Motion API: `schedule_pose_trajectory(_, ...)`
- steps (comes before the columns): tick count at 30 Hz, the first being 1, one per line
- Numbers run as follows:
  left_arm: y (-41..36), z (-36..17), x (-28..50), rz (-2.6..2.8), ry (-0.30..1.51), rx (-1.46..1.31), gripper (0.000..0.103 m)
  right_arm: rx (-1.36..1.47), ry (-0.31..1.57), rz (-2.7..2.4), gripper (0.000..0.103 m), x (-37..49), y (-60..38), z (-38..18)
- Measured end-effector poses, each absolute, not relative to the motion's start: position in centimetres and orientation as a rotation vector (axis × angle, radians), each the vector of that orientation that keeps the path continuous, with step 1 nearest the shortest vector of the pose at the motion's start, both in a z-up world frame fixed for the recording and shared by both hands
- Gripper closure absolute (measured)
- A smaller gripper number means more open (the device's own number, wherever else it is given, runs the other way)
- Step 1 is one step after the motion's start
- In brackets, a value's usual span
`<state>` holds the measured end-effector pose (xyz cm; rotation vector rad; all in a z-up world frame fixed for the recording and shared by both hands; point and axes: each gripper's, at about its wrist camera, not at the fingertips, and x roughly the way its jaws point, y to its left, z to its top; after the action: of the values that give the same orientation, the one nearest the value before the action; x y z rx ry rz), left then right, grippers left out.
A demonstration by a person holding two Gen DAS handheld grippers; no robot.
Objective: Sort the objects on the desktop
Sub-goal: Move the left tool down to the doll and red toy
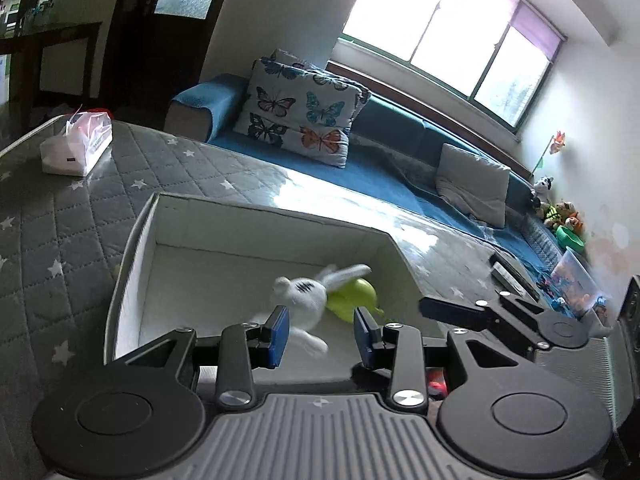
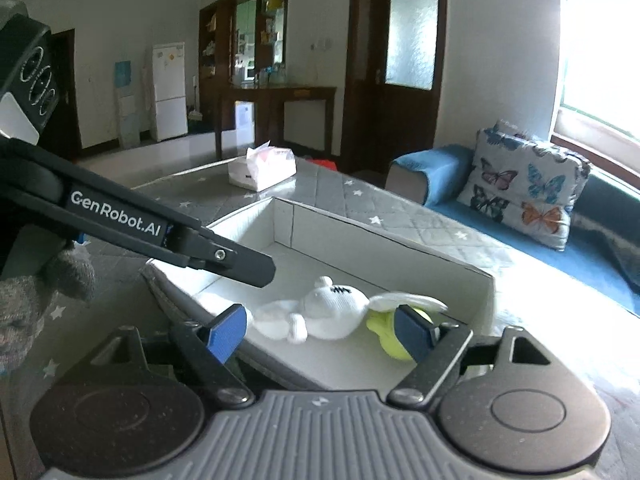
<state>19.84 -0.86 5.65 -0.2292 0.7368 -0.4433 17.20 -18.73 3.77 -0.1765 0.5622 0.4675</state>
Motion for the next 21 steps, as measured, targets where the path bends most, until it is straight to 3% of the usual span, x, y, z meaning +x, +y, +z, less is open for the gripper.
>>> schedule_pose_trajectory(19,-4.4,1.2,14.4,-0.5,0.859,-0.264,0.065,-0.125,0.571,0.443,0.022,6.6,-21.0,1.7)
schedule_pose_trajectory(21,-4.7,1.0,14.3,-0.503,0.871,-0.263,0.065,-0.125,0.582,0.459,0.026,6.4,-20.4,1.2)
